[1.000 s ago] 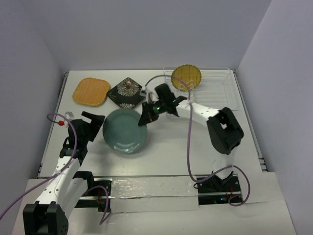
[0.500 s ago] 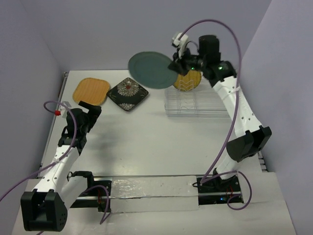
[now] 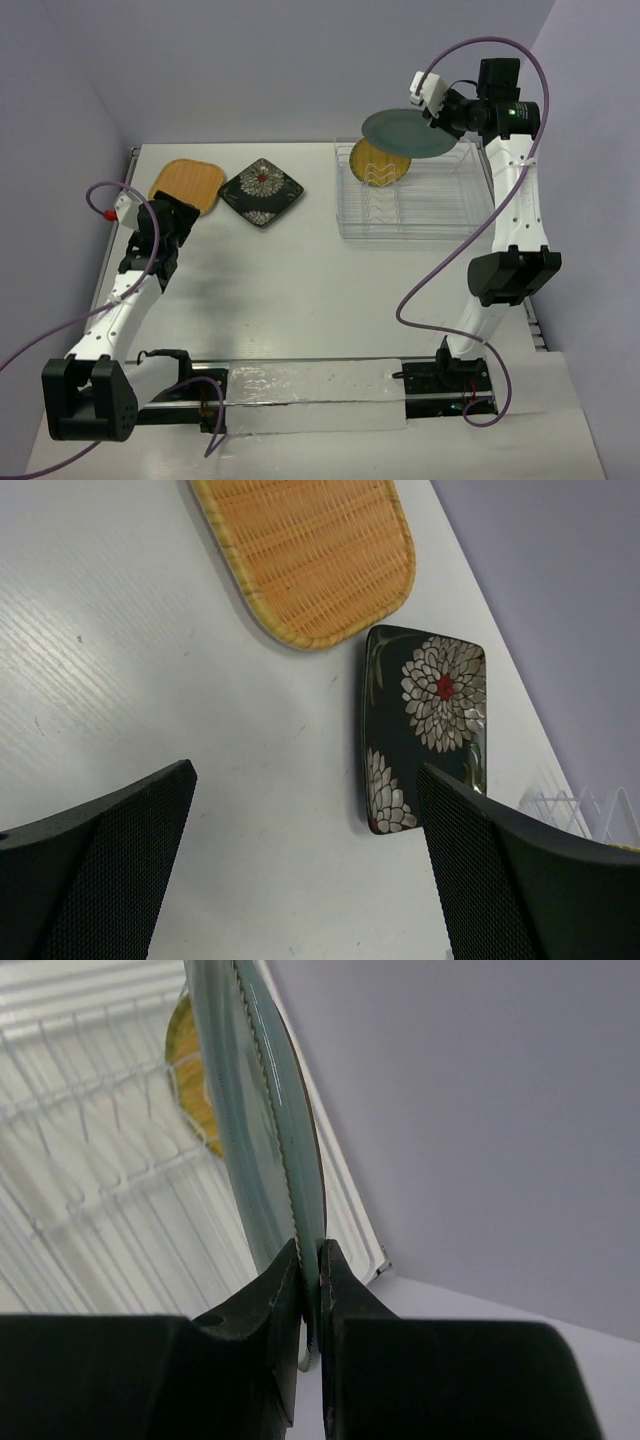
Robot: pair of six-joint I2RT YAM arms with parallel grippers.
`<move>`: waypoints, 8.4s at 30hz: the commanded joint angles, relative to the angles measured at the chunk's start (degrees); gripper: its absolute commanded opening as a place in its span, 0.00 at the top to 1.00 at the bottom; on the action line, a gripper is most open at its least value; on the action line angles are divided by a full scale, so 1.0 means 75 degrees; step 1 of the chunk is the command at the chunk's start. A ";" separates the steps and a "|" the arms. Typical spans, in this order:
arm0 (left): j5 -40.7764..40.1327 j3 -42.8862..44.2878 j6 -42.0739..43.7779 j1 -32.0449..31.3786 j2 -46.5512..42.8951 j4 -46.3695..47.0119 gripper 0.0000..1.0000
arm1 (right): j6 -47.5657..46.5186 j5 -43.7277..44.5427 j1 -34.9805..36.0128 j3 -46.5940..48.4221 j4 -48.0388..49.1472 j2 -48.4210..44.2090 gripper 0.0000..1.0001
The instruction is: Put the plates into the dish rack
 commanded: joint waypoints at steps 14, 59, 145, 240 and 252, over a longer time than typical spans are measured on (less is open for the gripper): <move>-0.0316 0.1102 0.0361 -0.0028 0.1228 -0.0248 0.01 | -0.1650 -0.1056 0.0162 0.0683 0.0700 0.1082 1.00; 0.0348 0.1495 0.0977 -0.0028 0.2408 0.0184 0.01 | -0.0373 -0.0114 0.0596 0.0078 0.2721 0.3002 0.30; 0.3673 0.0368 0.1024 -0.1013 0.4337 0.5208 1.00 | 0.9962 -0.0668 0.2577 -0.7890 0.8047 -0.2741 0.00; 0.3210 -0.0299 0.2079 -0.0333 0.0642 0.4200 0.01 | -0.1311 0.4421 0.2687 -0.0348 0.1450 0.1306 1.00; 0.3364 -0.0354 0.2055 -0.0132 0.0739 0.4188 0.01 | -0.0871 0.3876 0.2778 -0.0961 0.1499 0.1365 1.00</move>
